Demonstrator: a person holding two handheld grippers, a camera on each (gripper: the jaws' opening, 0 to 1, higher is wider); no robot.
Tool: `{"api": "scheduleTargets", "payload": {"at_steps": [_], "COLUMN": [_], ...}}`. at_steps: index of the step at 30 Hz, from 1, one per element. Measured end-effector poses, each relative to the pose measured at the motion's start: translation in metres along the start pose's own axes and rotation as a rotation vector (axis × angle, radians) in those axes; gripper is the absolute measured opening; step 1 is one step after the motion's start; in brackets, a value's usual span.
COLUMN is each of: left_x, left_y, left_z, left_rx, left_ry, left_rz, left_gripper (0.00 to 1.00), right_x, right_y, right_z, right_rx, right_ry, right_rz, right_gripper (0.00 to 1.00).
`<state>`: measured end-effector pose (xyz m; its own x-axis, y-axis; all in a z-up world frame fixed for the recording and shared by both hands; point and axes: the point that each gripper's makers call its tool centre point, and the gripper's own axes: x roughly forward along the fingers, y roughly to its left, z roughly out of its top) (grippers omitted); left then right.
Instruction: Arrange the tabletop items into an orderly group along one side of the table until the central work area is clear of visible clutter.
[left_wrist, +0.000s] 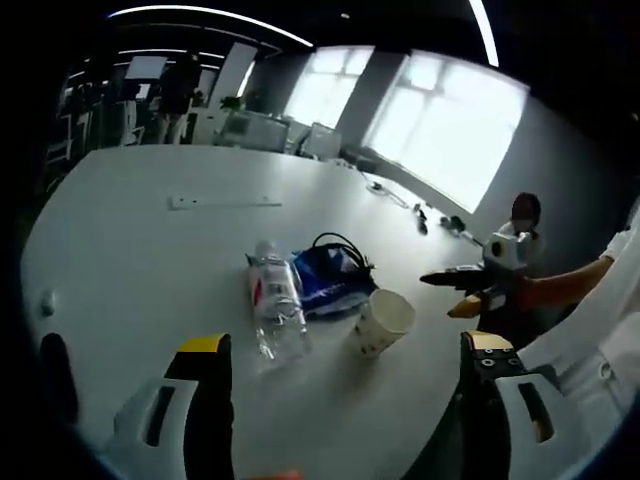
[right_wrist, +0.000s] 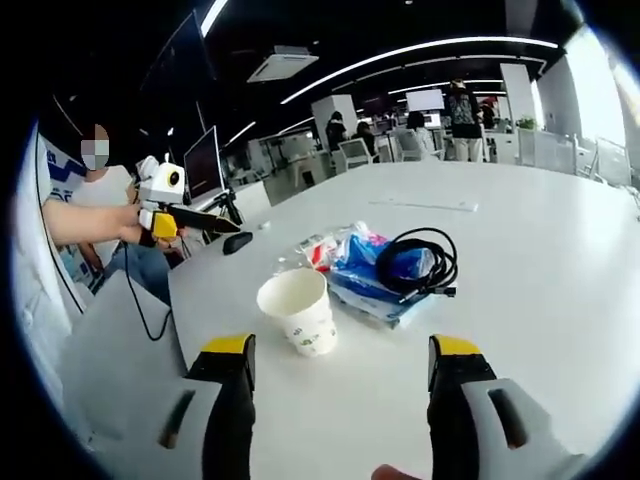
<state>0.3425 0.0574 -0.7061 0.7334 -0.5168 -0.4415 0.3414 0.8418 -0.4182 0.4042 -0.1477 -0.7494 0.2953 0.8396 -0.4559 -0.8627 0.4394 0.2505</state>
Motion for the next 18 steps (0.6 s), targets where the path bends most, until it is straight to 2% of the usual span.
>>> {"api": "scheduleTargets", "payload": {"at_steps": [18], "left_x": [0.020], "left_y": [0.008], "left_z": [0.007], "left_rx": [-0.001], "left_ry": [0.011], "left_rz": [0.000], "left_gripper": [0.91], "right_x": [-0.007], "right_y": [-0.010], "right_z": [-0.005], "right_rx": [0.014], "right_ry": [0.006], "right_rz": [-0.029], "right_gripper": [0.66]}}
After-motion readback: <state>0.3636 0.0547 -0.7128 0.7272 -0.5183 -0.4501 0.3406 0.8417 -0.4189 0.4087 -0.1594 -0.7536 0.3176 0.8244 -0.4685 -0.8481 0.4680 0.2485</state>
